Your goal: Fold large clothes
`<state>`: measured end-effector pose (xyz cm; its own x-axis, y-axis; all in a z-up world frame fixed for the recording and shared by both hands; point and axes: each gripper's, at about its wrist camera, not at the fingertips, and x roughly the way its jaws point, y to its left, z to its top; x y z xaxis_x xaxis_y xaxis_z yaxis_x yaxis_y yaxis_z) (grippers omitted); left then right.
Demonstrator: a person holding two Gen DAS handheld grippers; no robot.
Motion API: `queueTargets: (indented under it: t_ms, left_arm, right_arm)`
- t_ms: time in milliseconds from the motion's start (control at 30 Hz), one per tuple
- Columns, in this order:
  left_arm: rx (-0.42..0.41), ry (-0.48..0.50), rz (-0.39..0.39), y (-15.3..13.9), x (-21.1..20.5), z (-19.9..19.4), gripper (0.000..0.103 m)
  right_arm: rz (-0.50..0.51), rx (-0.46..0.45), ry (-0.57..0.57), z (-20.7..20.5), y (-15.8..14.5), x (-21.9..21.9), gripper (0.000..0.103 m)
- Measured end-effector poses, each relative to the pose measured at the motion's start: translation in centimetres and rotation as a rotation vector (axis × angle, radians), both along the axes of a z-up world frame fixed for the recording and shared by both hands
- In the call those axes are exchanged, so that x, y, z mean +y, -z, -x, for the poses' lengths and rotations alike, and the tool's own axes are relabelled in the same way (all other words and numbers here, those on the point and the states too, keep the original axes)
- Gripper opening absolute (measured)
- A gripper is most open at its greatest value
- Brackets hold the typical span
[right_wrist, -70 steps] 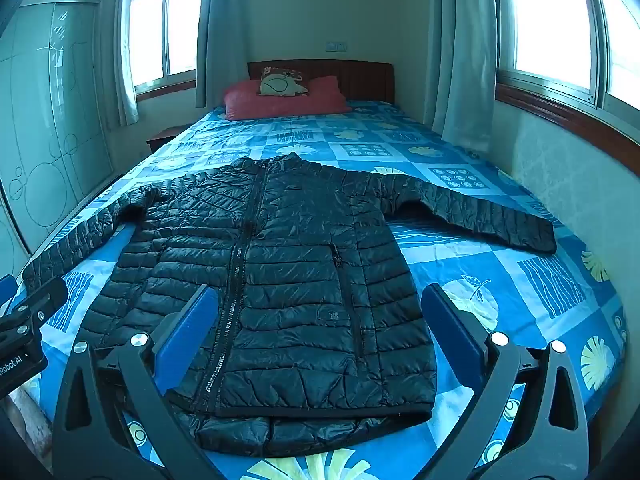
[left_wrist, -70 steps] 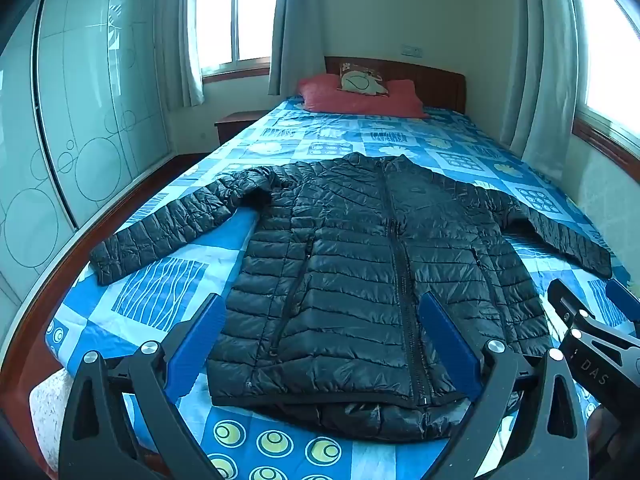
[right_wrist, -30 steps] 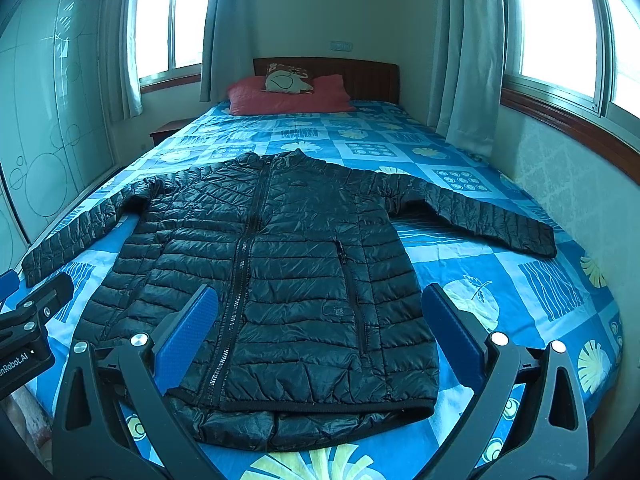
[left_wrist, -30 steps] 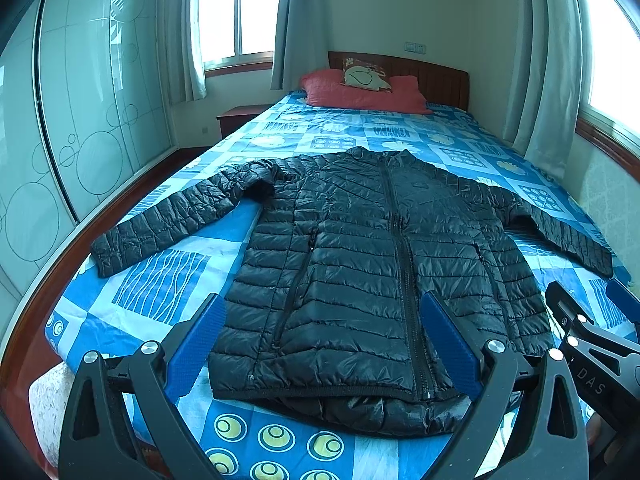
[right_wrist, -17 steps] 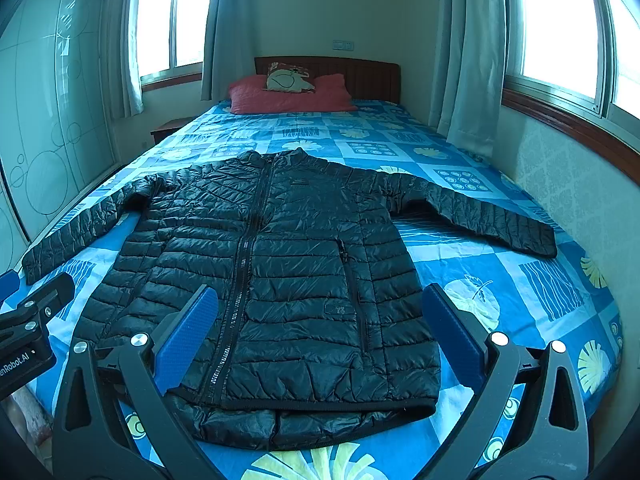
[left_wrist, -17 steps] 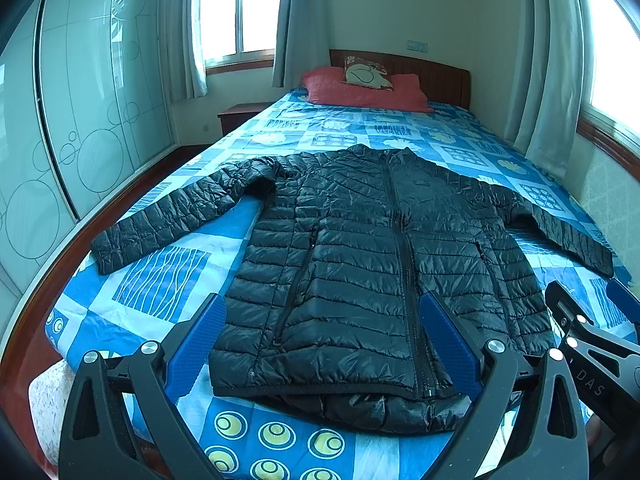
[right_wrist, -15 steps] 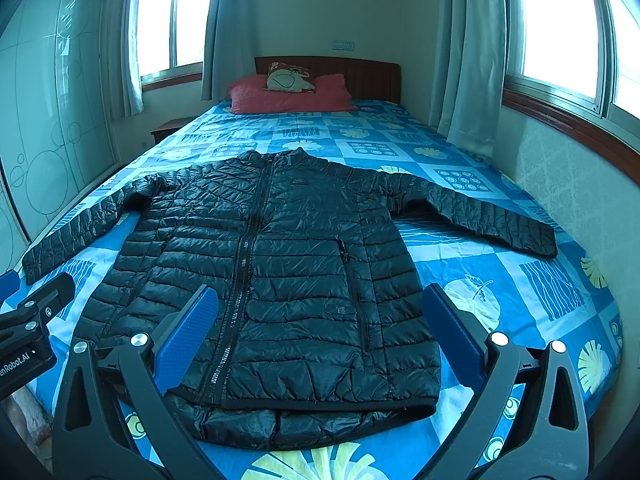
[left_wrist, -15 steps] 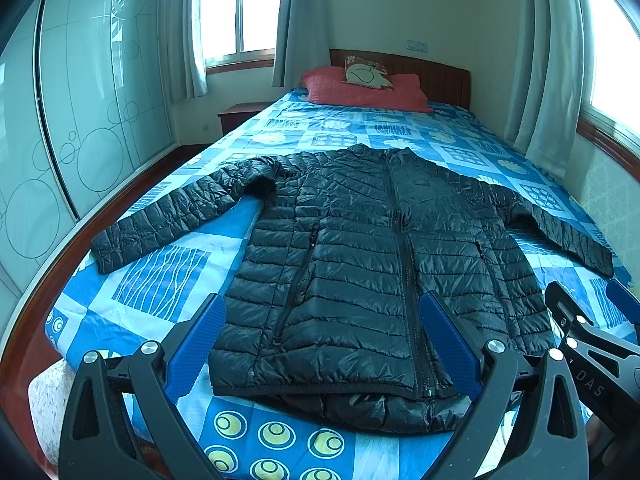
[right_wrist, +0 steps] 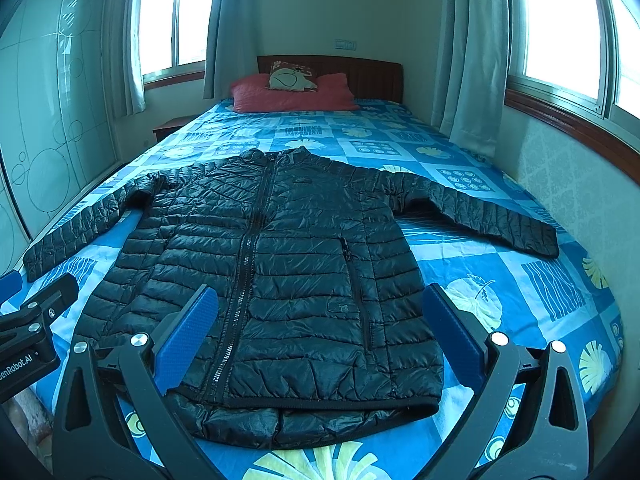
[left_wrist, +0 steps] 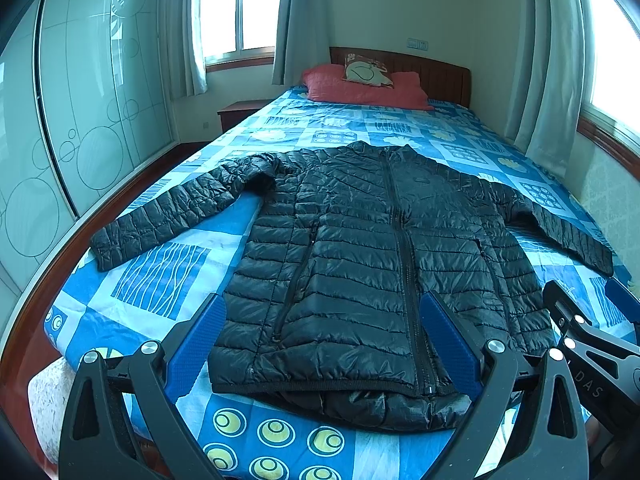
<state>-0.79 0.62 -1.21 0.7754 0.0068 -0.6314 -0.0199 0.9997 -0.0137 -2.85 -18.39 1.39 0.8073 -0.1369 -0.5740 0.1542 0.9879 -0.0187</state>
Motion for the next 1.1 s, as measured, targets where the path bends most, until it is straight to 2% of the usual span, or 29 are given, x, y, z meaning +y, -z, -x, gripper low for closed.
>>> queueTargets:
  t_ms: [733, 933, 1100]
  left_arm:
    - [0.019, -0.006, 0.007, 0.6, -0.1, 0.0, 0.097]
    - [0.053, -0.024, 0.018, 1.7, 1.1, -2.5, 0.097]
    - [0.047, -0.090, 0.026, 2.5, 3.1, -4.5, 0.097]
  right_arm:
    - [-0.005, 0.011, -0.006, -0.3, 0.9, 0.3, 0.101]
    - [-0.049, 0.043, -0.001, -2.1, 2.1, -0.8, 0.101]
    - [-0.080, 0.080, 0.018, -3.4, 3.4, -1.9, 0.101]
